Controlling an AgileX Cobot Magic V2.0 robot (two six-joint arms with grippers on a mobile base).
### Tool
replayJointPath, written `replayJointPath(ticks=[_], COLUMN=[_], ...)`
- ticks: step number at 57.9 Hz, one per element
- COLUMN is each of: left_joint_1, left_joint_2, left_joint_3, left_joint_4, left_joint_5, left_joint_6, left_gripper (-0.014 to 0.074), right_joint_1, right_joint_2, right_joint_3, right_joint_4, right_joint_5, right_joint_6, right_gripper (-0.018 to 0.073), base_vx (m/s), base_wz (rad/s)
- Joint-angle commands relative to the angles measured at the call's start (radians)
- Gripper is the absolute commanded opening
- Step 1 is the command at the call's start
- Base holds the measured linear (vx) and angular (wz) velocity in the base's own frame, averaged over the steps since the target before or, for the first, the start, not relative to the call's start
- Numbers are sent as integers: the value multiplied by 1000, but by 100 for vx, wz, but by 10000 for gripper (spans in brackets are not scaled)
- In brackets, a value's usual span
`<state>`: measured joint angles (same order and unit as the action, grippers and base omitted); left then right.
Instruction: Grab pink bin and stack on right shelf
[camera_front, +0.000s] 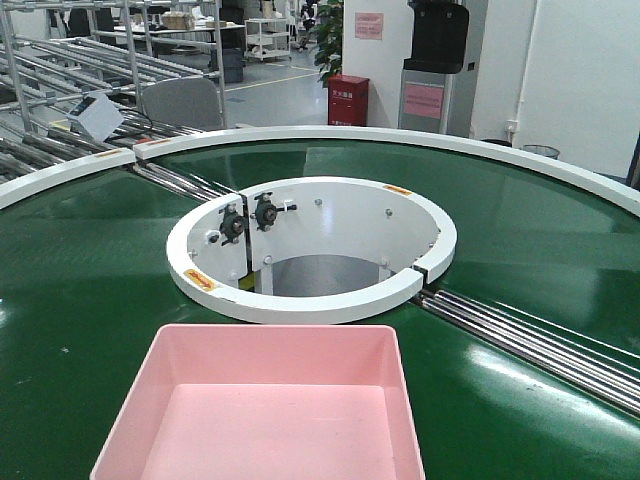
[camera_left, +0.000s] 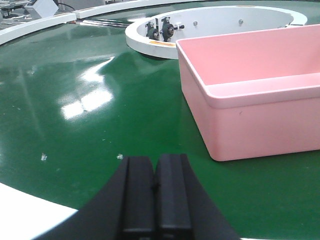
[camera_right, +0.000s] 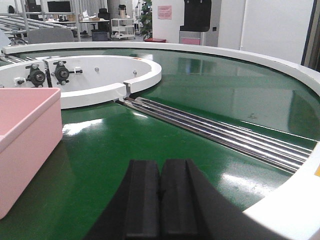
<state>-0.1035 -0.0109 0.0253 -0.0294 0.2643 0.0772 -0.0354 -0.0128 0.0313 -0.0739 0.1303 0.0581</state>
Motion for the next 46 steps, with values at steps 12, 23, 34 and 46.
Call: replayJointPath(ticks=[12, 23, 34, 46], left_joint_1=[2, 2, 2, 2], left_joint_2=[-16, -16, -16, -16], left_joint_3=[17, 17, 17, 17], left_joint_4=[-2, -2, -2, 6], left_joint_5=[-80, -80, -80, -199], left_joint_6=[-7, -7, -6, 2], left_gripper=[-5, -5, -5, -5], right_joint_1=[-4, -4, -4, -4], right_joint_2=[-12, -12, -12, -12], right_joint_3=[0, 0, 0, 0], right_joint_4=[-5, -5, -5, -3], right_joint_5=[-81, -81, -81, -85], right_joint_6=[-2, -2, -2, -2], right_gripper=[-11, -11, -11, -11], base_vx=[0, 0, 0, 0], base_wz=[0, 0, 0, 0])
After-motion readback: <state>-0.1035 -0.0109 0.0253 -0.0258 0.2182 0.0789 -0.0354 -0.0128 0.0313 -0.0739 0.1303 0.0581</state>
